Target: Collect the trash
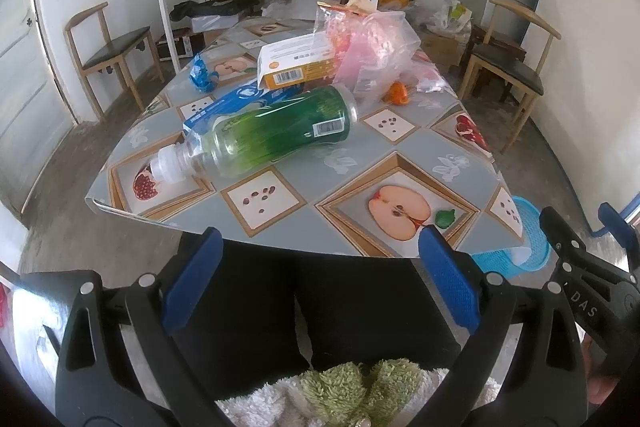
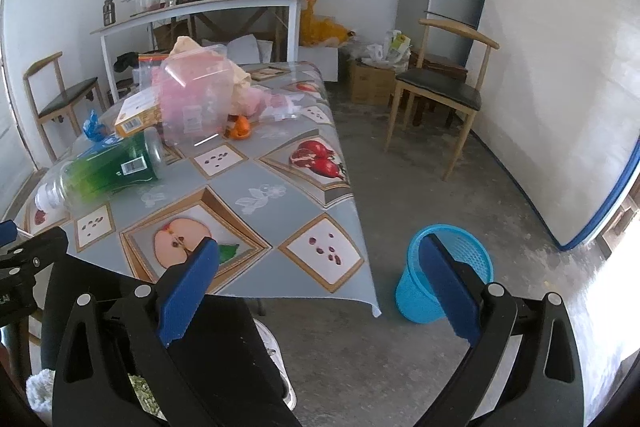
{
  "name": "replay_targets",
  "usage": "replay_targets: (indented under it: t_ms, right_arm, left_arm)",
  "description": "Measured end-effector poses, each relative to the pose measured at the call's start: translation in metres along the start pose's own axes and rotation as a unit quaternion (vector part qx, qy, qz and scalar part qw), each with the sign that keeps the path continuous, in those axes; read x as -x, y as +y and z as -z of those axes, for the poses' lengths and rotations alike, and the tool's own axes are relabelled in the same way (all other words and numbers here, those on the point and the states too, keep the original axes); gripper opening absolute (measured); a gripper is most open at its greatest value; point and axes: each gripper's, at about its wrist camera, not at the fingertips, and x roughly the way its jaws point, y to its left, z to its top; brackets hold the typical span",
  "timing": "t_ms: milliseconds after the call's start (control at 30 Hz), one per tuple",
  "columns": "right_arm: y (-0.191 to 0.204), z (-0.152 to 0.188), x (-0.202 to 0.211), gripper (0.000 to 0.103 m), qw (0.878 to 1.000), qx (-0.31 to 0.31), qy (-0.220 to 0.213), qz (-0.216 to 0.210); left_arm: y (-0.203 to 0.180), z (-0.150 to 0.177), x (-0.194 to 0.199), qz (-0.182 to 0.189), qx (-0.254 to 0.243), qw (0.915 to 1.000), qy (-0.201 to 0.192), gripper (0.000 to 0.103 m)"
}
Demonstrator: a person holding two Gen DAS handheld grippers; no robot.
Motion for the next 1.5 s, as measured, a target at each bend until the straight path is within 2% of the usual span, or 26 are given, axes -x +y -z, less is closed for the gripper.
replay_targets:
  t_ms: [867, 1500]
  right_arm:
    - [-0.026, 0.010, 0.003, 0.097, 0.999, -0.022, 0.009, 0.038]
    - [-0.038, 0.013, 0.005, 0.097, 0.999, -0.032, 0.004, 0.044]
  left_arm:
    - [0.003, -0.001, 0.004, -0.016, 0.015, 0.9996, -0.017, 0.094]
    - [0.002, -0.002, 0.012, -0.040, 0.020, 0.9984, -0.034, 0.094]
